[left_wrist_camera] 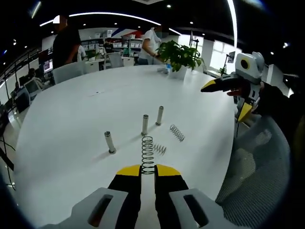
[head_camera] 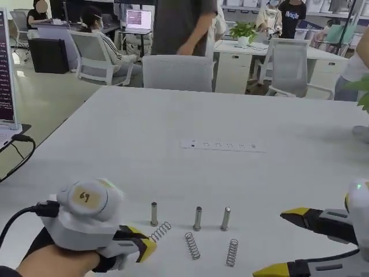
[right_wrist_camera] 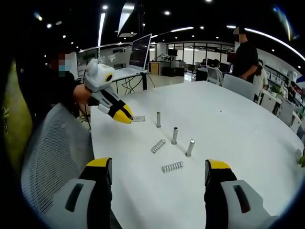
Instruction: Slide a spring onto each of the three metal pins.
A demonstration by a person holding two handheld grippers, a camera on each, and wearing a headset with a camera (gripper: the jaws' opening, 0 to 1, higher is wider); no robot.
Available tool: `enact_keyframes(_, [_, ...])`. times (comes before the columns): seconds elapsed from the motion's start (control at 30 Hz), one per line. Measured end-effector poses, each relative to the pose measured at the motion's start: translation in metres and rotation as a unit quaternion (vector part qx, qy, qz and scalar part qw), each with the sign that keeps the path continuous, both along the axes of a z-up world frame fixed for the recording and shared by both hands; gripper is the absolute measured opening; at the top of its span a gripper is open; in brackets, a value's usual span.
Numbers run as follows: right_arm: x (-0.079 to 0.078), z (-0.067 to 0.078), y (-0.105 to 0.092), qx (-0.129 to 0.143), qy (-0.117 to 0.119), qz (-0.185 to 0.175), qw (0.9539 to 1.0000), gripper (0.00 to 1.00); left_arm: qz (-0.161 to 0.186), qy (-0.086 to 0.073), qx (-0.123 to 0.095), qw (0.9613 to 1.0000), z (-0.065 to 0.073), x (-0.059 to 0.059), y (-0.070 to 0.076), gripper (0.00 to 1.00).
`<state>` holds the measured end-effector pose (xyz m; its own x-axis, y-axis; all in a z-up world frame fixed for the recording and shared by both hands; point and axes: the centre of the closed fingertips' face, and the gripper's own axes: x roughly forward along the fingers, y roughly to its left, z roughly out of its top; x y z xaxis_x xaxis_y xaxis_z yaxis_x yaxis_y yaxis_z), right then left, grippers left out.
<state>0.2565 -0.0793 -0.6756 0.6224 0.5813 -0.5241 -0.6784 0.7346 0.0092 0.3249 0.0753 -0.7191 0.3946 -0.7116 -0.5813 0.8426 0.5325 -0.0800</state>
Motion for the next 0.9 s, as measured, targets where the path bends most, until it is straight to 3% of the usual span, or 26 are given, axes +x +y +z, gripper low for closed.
enact_keyframes(0.13, [0.000, 0.002, 0.003, 0.002, -0.001, 0.003, 1.0000, 0.78, -0.009, -0.007, -0.018, 0.9998, 0.010, -0.006, -0.003, 0.02])
enact_keyframes(0.27, [0.000, 0.005, 0.007, 0.004, -0.003, 0.011, 0.9999, 0.78, -0.023, -0.020, -0.026, 0.9992, 0.018, -0.013, -0.006, 0.02])
enact_keyframes(0.5, [0.002, 0.019, 0.017, 0.019, -0.014, 0.027, 0.9994, 0.76, -0.035, -0.027, -0.041, 0.9982, 0.032, -0.022, -0.012, 0.02])
enact_keyframes(0.9, [0.003, 0.029, 0.037, 0.031, -0.018, 0.064, 0.9973, 0.69, -0.093, -0.047, -0.058, 0.9928, 0.048, -0.038, -0.028, 0.02])
